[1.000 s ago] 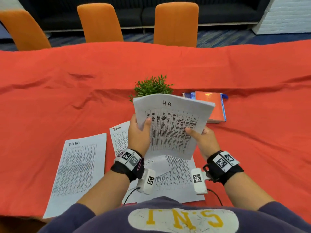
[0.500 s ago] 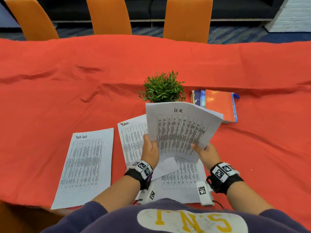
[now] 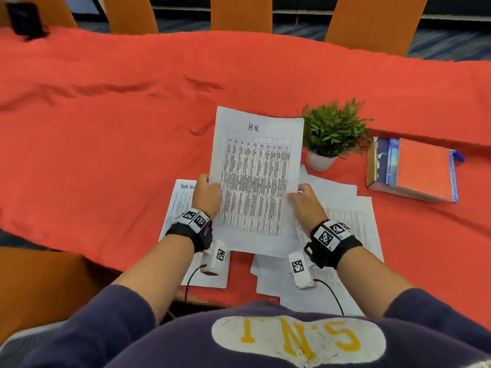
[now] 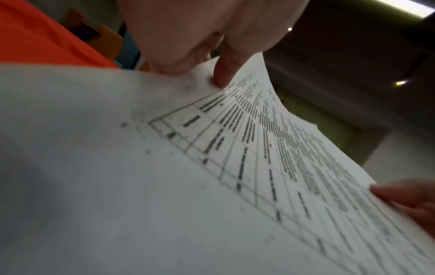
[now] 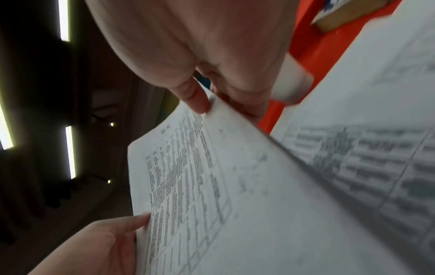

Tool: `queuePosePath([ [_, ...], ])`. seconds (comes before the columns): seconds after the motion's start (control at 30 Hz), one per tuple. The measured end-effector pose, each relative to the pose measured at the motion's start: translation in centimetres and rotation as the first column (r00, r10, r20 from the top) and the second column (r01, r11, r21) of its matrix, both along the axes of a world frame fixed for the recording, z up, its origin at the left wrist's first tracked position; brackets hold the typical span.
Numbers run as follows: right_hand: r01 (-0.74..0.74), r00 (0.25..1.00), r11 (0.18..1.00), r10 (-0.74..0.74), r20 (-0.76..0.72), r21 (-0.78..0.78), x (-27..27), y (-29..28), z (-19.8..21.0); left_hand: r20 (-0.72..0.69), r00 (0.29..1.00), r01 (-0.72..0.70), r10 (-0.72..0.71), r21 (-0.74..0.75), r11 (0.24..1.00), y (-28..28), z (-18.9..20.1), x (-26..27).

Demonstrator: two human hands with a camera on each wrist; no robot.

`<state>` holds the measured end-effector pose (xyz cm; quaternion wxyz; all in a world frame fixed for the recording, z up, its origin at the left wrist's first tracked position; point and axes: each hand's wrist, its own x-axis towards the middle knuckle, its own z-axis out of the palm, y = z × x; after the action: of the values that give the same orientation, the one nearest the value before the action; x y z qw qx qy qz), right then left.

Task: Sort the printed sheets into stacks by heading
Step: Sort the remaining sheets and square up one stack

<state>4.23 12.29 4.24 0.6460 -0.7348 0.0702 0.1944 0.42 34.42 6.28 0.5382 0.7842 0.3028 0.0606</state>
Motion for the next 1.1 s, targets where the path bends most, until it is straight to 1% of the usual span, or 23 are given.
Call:
queuePosePath([
  [0.07, -0.091, 0.996, 0.992, 0.089, -0.026, -0.084, -0.5, 3.8, -0.9, -0.06, 0.997, -0.05, 0.052, 0.037, 0.998, 4.2, -0.9, -1.1],
  [0.17, -0.245, 0.97, 0.945, 0.238, -0.056, -0.217, -1.7, 8.2, -2.7, -0.177, 0.981, -0.063, 0.077, 0.078, 0.995, 8.8, -2.8, -3.5],
  [0.3, -0.349, 0.937, 0.857, 0.328, -0.121, -0.379, -3.4, 11.8, -5.6, -0.292, 0.952, -0.06, 0.087, 0.101, 0.993, 12.2, -6.1, -5.9],
  [0.37, -0.366, 0.93, 0.833, 0.333, -0.153, -0.415, -4.0, 12.8, -7.0, -0.33, 0.94, -0.061, 0.09, 0.095, 0.994, 13.2, -7.8, -6.6],
  [0.5, -0.34, 0.939, 0.837, 0.275, -0.208, -0.43, -5.1, 13.9, -8.9, -0.385, 0.92, -0.034, 0.076, 0.115, 0.993, 14.2, -10.7, -7.5],
  [0.6, -0.333, 0.94, 0.83, 0.255, -0.226, -0.447, -5.6, 14.2, -9.4, -0.406, 0.91, -0.026, 0.084, 0.148, 0.989, 14.3, -11.9, -7.6],
  [0.7, -0.345, 0.93, 0.85, 0.254, -0.264, -0.399, -5.5, 14.1, -9.5, -0.417, 0.903, -0.022, 0.108, 0.205, 0.979, 14.4, -12.5, -7.3],
  [0.77, -0.318, 0.93, 0.885, 0.221, -0.294, -0.34, -4.8, 13.4, -8.9, -0.435, 0.89, -0.013, 0.137, 0.275, 0.961, 14.4, -12.7, -7.2],
  [0.8, -0.28, 0.939, 0.904, 0.189, -0.286, -0.323, -4.2, 12.8, -8.5, -0.452, 0.879, 0.002, 0.155, 0.328, 0.945, 14.3, -12.8, -7.1],
  [0.87, -0.199, 0.967, 0.914, 0.125, -0.22, -0.353, -2.4, 10.4, -7.5, -0.51, 0.839, 0.06, 0.191, 0.436, 0.898, 13.7, -12.6, -7.1],
  [0.9, -0.152, 0.981, 0.901, 0.088, -0.172, -0.407, -1.5, 8.8, -7.2, -0.533, 0.82, 0.087, 0.207, 0.474, 0.876, 13.4, -12.4, -7.1],
  [0.97, -0.012, 0.997, 0.838, -0.03, -0.068, -0.545, 0.2, 4.9, -7.1, -0.539, 0.809, 0.098, 0.236, 0.519, 0.849, 12.7, -12.0, -7.0],
  [1.03, 0.12, 0.989, 0.737, -0.15, 0.012, -0.666, 1.2, 1.2, -7.8, -0.494, 0.832, 0.066, 0.254, 0.541, 0.838, 12.1, -11.7, -6.5],
  [1.07, 0.126, 0.985, 0.68, -0.175, 0.007, -0.722, 1.4, -0.1, -8.2, -0.467, 0.85, 0.058, 0.244, 0.543, 0.838, 11.6, -11.5, -6.0],
  [1.1, 0.088, 0.983, 0.632, -0.181, -0.036, -0.77, 1.4, -1.1, -8.5, -0.453, 0.865, 0.072, 0.214, 0.535, 0.842, 10.9, -11.1, -5.4],
])
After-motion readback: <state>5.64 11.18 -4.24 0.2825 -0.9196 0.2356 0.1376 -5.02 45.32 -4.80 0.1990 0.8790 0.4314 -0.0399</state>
